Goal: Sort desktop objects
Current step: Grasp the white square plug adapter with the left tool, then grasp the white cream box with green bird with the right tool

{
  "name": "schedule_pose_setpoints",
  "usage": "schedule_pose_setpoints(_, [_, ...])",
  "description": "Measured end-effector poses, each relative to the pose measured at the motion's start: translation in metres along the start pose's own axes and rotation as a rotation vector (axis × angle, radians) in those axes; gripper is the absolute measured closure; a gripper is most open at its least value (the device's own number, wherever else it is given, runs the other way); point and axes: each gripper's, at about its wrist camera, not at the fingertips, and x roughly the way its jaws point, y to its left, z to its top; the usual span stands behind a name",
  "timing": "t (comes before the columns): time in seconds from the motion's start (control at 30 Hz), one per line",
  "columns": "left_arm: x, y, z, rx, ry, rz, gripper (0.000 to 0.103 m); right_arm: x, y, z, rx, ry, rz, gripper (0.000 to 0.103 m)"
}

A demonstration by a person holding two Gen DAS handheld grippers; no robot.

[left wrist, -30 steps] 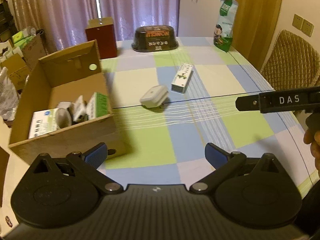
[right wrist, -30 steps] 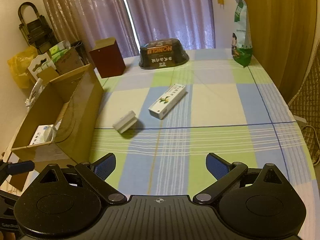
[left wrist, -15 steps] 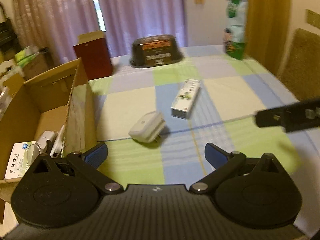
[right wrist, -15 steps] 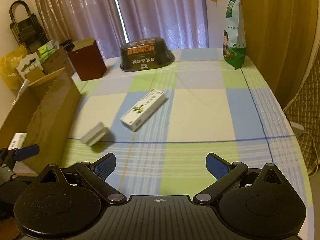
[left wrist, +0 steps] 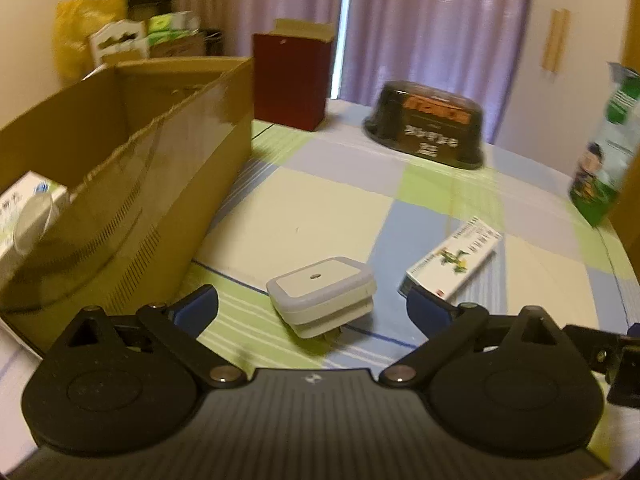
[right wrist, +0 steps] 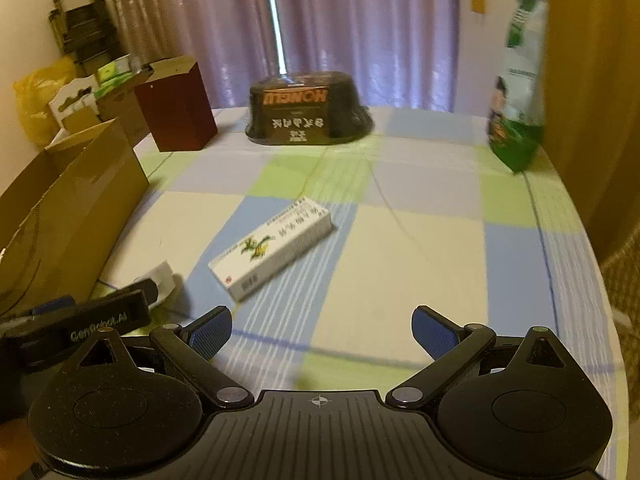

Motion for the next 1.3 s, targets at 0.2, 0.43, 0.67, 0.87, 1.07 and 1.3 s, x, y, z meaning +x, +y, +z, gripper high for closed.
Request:
schedule_pose_setpoints(0.2, [0.024,0.0,0.001,-0.088,0.03,0.027,0.007,0.036,-0.005,0.023,0.05,0.018,0.059,0.004])
schedule_pose_setpoints(0.43, [0.046,0.0,-0.001,-0.113,0.066,0.015,0.027,0.068,-0.004,0.04,0.112,0.055,0.081,0.004])
schedule_pose_setpoints(0.67, [0.036,0.011,-0.01,-0.095,0.066,-0.025,0.05,0.098,0.008,0.053,0.148,0.108,0.089,0.004])
schedule_pose_setpoints(0.87, [0.012,0.029,-0.023,-0.037,0.05,-0.049,0.05,0.125,0.025,0.058,0.155,0.157,0.054,0.004])
schedule_pose_setpoints(1.07, [-0.003,0.035,-0.035,0.015,0.051,-0.081,0.05,0.142,0.041,0.054,0.108,0.188,-0.018,0.006])
schedule_pose_setpoints(1.3, [-0.017,0.039,-0.046,0.078,0.057,-0.115,0.05,0.126,0.046,0.046,-0.026,0.201,-0.052,0.066])
